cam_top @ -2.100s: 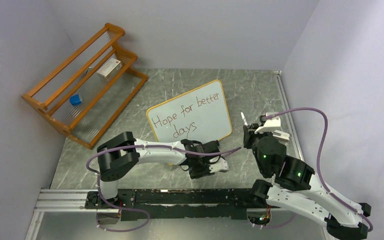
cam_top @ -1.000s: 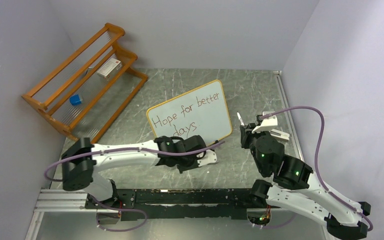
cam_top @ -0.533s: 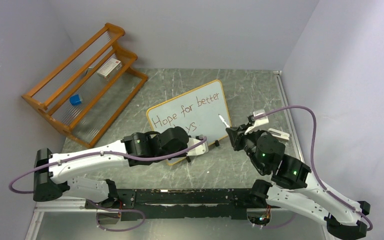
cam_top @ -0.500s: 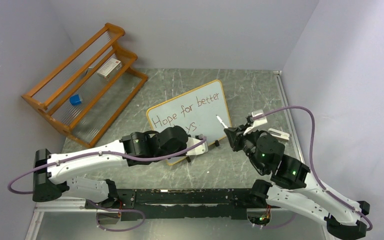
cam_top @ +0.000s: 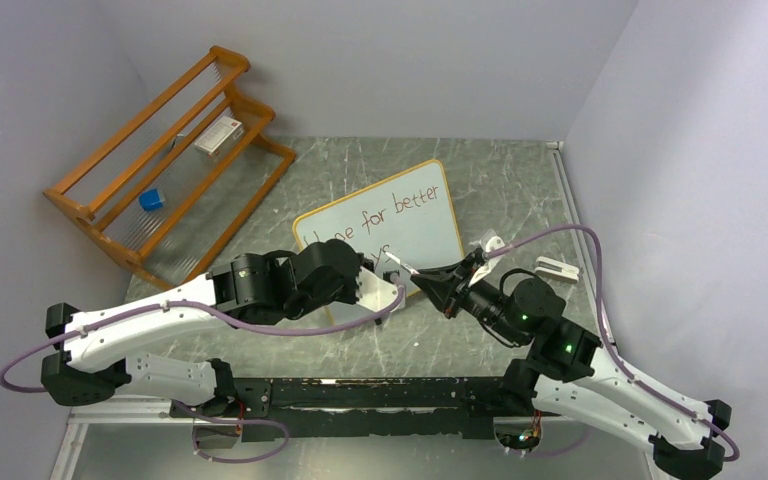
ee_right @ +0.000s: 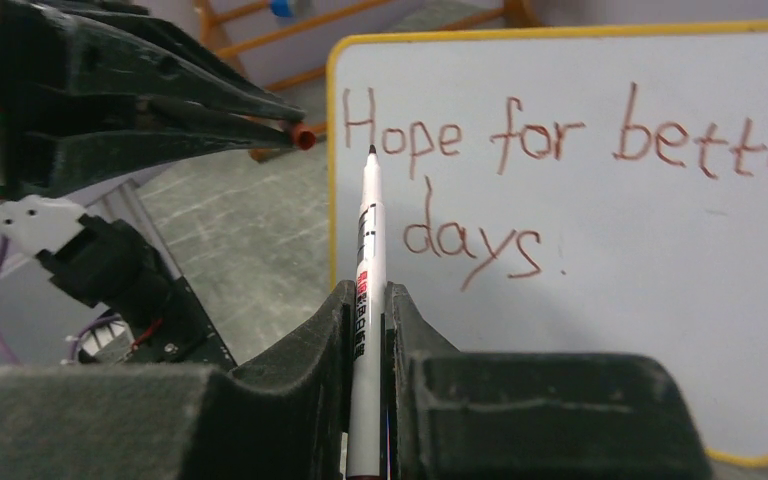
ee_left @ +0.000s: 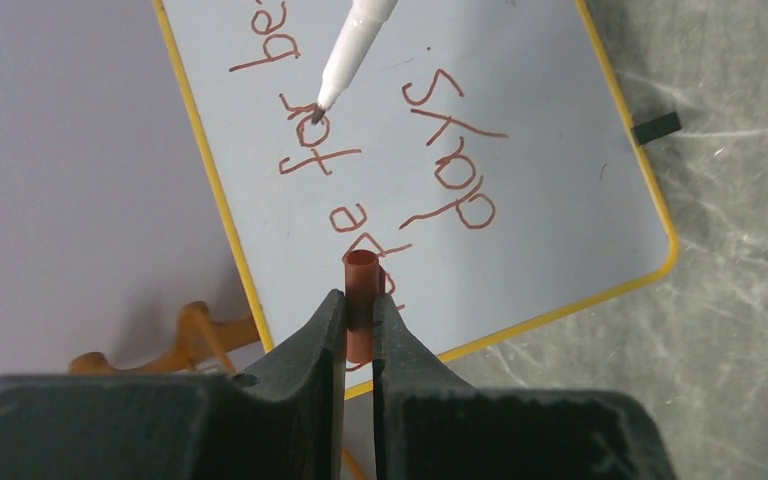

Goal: Write a sentence on the whiteboard
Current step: Close the whiteboard marker at the center of the board.

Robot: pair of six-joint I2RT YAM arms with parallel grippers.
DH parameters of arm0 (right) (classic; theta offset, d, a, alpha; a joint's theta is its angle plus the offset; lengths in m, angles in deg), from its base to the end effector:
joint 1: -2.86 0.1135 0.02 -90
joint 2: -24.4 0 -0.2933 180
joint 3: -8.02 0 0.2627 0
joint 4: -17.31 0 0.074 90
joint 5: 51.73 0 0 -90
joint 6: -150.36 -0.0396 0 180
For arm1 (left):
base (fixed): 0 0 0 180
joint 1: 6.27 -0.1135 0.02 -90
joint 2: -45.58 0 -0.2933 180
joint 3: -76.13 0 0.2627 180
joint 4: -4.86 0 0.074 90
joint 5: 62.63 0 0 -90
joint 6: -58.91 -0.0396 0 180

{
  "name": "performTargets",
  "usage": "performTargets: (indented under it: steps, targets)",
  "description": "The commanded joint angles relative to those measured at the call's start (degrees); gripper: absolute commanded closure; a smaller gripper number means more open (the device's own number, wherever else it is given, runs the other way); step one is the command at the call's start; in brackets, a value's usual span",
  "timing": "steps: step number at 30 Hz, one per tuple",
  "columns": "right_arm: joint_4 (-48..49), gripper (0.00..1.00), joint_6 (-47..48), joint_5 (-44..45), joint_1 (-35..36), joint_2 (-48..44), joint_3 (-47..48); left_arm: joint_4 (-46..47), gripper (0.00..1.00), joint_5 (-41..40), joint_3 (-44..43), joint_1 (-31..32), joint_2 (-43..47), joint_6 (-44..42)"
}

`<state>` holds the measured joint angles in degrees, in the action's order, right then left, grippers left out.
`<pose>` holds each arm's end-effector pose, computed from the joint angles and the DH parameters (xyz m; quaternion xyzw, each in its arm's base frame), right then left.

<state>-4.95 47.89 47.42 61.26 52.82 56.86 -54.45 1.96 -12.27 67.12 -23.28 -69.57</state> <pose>0.0689 0.1000 0.3411 -0.2283 0.6810 0.3554 0.5982 0.0867 -0.2310 0.4047 0.6794 0.5721 0.0658 0.4547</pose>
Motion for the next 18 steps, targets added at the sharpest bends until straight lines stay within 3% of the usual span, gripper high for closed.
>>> performTargets:
  steps: [1, 18]
  targets:
    - [8.56, 1.00, 1.83, -7.32, -0.26, -1.27, -1.64, -2.83, 0.95, -3.79, -1.66, 1.08, 1.60, -6.69]
    - [12.16, 1.00, 1.48, -13.11, -0.23, 2.77, -1.80, -4.99, 0.95, -2.13, -5.62, 3.16, 0.51, -11.60]
